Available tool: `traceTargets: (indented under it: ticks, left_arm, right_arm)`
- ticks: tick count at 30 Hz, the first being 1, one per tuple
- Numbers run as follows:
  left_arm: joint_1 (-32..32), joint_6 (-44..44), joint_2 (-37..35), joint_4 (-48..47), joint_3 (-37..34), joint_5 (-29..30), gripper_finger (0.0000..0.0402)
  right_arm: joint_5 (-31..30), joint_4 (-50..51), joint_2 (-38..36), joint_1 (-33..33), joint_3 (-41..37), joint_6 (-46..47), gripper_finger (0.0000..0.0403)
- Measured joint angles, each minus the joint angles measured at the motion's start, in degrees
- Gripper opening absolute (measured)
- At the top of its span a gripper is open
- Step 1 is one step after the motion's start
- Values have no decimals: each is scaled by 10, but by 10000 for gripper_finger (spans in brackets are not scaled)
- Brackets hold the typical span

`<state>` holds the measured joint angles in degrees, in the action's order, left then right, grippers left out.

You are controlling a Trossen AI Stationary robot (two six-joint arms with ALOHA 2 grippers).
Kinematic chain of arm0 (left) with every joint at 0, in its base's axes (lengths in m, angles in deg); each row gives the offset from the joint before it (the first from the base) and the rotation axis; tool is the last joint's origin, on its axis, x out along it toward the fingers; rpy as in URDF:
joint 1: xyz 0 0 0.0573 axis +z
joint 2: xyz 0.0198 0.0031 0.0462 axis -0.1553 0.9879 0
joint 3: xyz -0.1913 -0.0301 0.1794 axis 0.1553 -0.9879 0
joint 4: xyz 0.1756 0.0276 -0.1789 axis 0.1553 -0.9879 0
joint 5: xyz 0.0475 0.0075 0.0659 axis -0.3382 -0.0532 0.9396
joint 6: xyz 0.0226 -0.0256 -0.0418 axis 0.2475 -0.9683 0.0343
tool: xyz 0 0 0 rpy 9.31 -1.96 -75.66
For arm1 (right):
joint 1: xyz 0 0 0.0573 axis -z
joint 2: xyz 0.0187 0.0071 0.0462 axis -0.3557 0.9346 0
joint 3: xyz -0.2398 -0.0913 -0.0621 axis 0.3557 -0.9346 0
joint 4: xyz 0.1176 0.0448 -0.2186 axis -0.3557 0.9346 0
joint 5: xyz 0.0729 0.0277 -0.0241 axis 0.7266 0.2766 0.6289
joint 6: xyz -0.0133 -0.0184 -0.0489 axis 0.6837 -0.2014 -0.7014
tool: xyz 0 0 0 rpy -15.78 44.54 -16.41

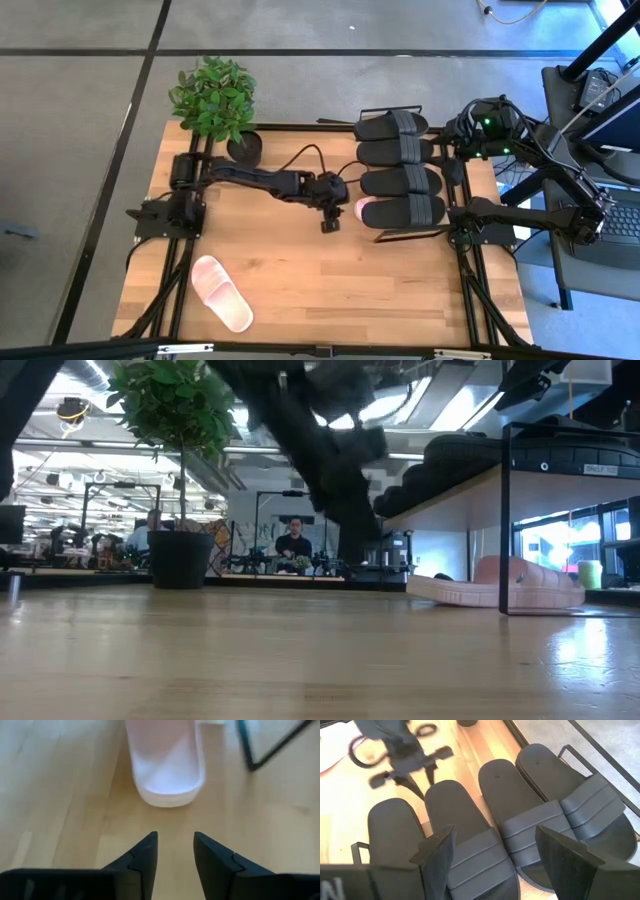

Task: Pick and place slides into the shelf
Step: Put the pink slide under the shelf

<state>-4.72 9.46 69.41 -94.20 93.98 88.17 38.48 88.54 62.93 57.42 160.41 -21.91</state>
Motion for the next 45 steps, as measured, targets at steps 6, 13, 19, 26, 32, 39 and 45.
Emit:
traceTargets:
  ticks: [6,13,19,26,32,39,45]
  left_arm:
    - [-28,-51,-87,-86,-1,37,118]
    - [-90,-152,-195,-129,-1,45,118]
    - [-193,-167,-260,-156,0,73,118]
    - [-340,-369,-275,-300,-1,180,118]
    - [-445,-622,-255,-398,-1,170,118]
    - [-510,-867,-214,-458,-1,10,118]
    - [-520,-975,-147,-519,-1,-107,118]
  right_arm:
    - [-4,0,0,0,0,-3,275]
    - [-5,0,0,0,0,-1,275]
    - [-5,-2,0,0,0,0,275]
    - [-4,-10,1,1,0,1,275]
    - [-4,-33,2,1,0,3,275]
    - [-4,-57,14,1,0,3,275]
    - [-4,-83,39,1,0,3,275]
